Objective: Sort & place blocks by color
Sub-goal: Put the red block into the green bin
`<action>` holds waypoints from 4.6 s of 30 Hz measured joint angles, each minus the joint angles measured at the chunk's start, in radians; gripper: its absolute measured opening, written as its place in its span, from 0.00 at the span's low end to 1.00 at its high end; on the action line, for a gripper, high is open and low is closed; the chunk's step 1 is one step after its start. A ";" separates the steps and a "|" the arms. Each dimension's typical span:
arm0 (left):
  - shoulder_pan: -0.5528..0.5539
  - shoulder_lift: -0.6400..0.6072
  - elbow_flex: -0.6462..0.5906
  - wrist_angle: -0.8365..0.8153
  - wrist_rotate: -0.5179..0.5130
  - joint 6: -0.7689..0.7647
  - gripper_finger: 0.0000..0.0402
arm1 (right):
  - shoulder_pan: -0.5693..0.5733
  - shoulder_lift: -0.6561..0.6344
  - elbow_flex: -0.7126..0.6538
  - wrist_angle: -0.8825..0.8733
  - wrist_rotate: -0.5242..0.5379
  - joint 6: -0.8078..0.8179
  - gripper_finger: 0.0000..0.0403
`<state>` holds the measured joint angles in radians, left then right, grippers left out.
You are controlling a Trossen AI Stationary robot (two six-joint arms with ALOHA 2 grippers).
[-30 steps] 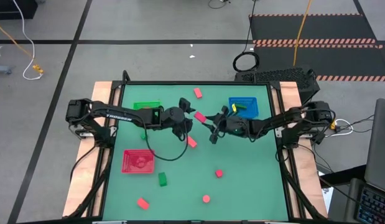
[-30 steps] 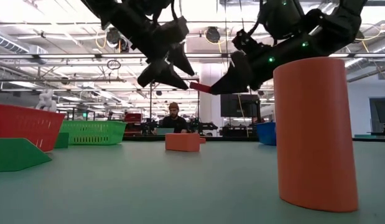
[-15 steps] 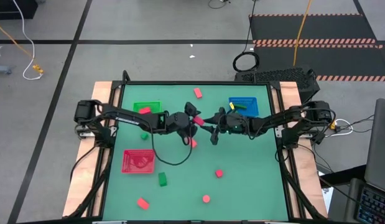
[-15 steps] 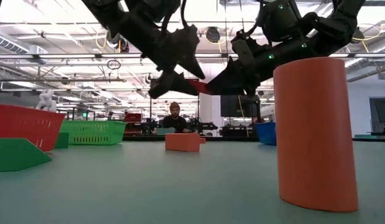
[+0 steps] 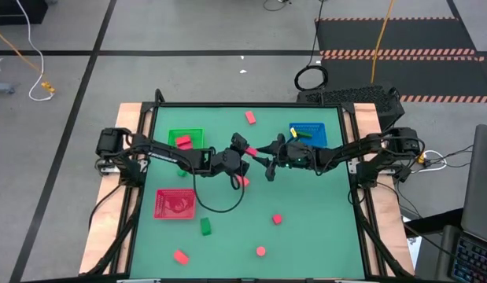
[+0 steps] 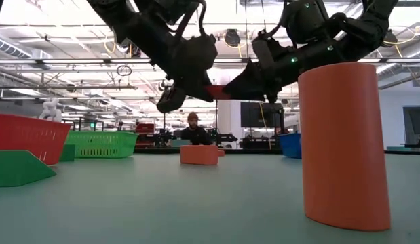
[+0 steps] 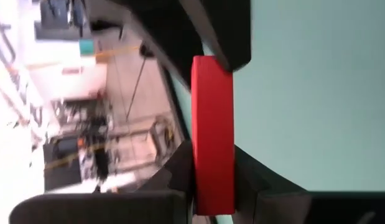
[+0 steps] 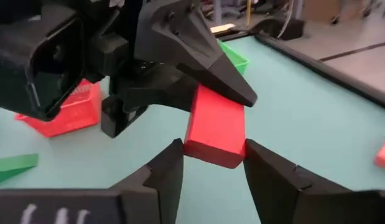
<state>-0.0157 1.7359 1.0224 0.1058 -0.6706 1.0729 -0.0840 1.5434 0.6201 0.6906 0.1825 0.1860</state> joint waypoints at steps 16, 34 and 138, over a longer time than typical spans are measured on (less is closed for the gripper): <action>0.164 -0.231 0.002 -0.664 0.010 -0.492 0.14 | -0.006 0.002 -0.040 -0.055 0.131 0.001 0.58; 0.425 -0.272 0.001 -1.149 0.422 -0.979 0.14 | -0.008 0.002 -0.045 -0.037 0.130 -0.018 0.58; -0.202 -0.272 -0.185 0.079 0.399 -1.289 0.49 | 0.561 0.020 -0.045 -0.325 0.081 -0.127 0.30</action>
<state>-0.2176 1.4639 0.8371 0.1846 -0.2714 -0.2163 0.4774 1.5631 0.5747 0.3660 0.2634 0.0587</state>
